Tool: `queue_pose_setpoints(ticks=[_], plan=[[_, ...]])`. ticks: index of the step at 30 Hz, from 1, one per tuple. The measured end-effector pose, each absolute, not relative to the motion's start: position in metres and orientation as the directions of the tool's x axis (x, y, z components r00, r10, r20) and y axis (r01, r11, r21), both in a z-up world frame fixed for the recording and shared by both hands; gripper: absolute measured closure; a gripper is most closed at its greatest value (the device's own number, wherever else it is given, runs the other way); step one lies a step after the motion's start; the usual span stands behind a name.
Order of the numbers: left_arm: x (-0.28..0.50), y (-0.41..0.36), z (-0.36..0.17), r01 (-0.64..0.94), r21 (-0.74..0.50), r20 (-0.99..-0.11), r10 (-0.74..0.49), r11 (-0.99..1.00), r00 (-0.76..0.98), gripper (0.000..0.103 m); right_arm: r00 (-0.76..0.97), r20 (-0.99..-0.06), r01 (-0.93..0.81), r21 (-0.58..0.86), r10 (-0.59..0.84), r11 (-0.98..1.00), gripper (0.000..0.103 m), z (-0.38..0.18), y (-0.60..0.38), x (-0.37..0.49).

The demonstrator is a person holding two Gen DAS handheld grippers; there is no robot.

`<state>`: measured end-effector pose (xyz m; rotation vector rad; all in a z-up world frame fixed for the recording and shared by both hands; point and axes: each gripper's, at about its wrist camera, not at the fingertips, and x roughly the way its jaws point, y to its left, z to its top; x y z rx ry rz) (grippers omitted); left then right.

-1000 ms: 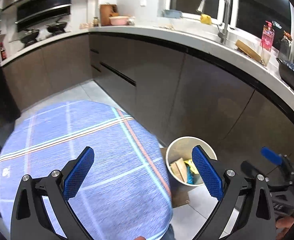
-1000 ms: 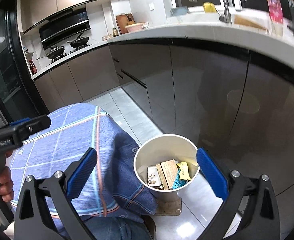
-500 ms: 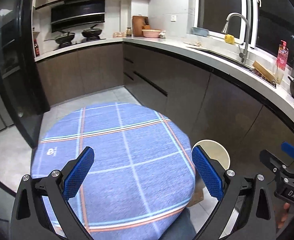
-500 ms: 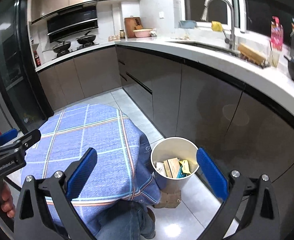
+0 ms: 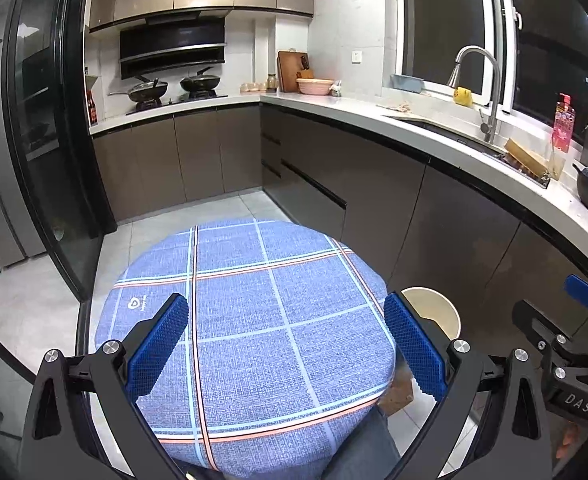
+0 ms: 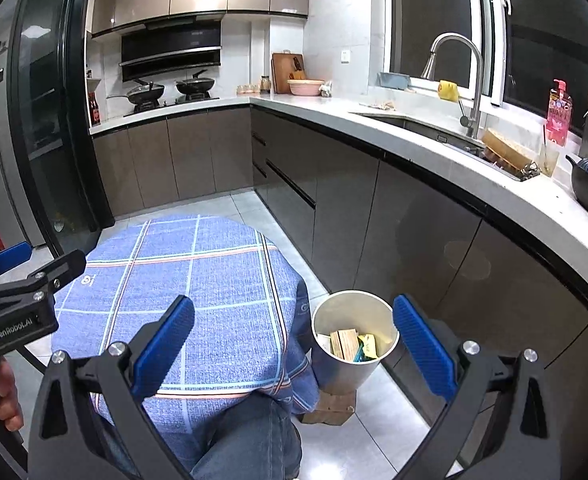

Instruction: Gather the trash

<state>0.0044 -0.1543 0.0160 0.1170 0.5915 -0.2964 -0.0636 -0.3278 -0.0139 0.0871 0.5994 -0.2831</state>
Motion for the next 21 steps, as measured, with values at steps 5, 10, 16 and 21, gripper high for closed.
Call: queue_pose_setpoints(ticks=[5,10,16,21], plan=[[-0.001,-0.155,0.021,0.320,0.015,-0.558,-0.258,0.947,0.789,0.008,0.794,-0.556,0.294,0.001,-0.244,0.956,0.003,-0.009,-0.331,-0.067],[0.001,-0.159,0.022,0.343,0.011,-0.563,-0.278,0.939,0.779,0.008,0.791,-0.559,0.298,-0.002,-0.248,0.955,0.003,-0.010,-0.331,-0.067],[0.004,-0.164,0.019,0.356,0.008,-0.572,-0.287,0.935,0.768,0.008,0.784,-0.565,0.315,0.002,-0.259,0.949,0.003,-0.013,-0.337,-0.069],[0.004,-0.163,0.017,0.364,0.016,-0.570,-0.291,0.931,0.769,0.008,0.780,-0.566,0.333,0.014,-0.267,0.943,0.003,-0.014,-0.343,-0.070]])
